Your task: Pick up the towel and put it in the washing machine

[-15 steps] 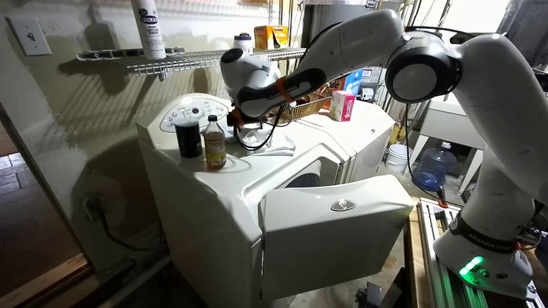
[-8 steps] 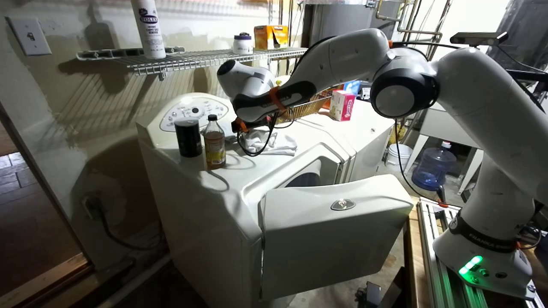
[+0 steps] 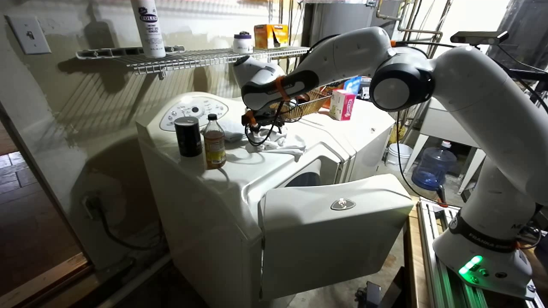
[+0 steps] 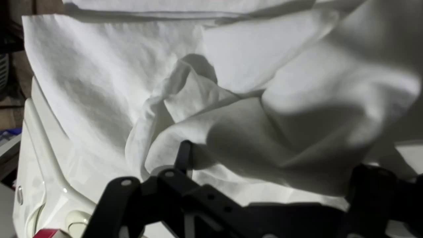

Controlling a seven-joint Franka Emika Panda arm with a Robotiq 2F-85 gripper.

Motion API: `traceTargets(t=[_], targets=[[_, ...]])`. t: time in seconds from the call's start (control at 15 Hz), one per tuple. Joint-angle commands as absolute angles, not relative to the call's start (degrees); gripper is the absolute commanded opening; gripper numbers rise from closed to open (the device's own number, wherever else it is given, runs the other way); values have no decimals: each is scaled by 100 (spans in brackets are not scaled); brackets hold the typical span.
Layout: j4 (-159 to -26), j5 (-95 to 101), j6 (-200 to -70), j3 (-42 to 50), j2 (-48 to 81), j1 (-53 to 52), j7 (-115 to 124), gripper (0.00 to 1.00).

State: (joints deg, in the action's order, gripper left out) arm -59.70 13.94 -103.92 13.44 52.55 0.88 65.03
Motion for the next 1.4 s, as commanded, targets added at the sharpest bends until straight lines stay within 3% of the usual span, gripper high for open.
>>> traceTargets(t=[0.0,0.67,0.73,0.8,1.33], targets=[[-6285,623,-10650,970,5078,538,6220,100],[-7048,-102,-11601,757,5032,919,5160,100],[-7094,-91,-11642,776,5010,896,5121,92],[-7122,-36,-11702,827,4990,847,5139,74],[-7129,198,-11431,1053,4708,455,5278,20]])
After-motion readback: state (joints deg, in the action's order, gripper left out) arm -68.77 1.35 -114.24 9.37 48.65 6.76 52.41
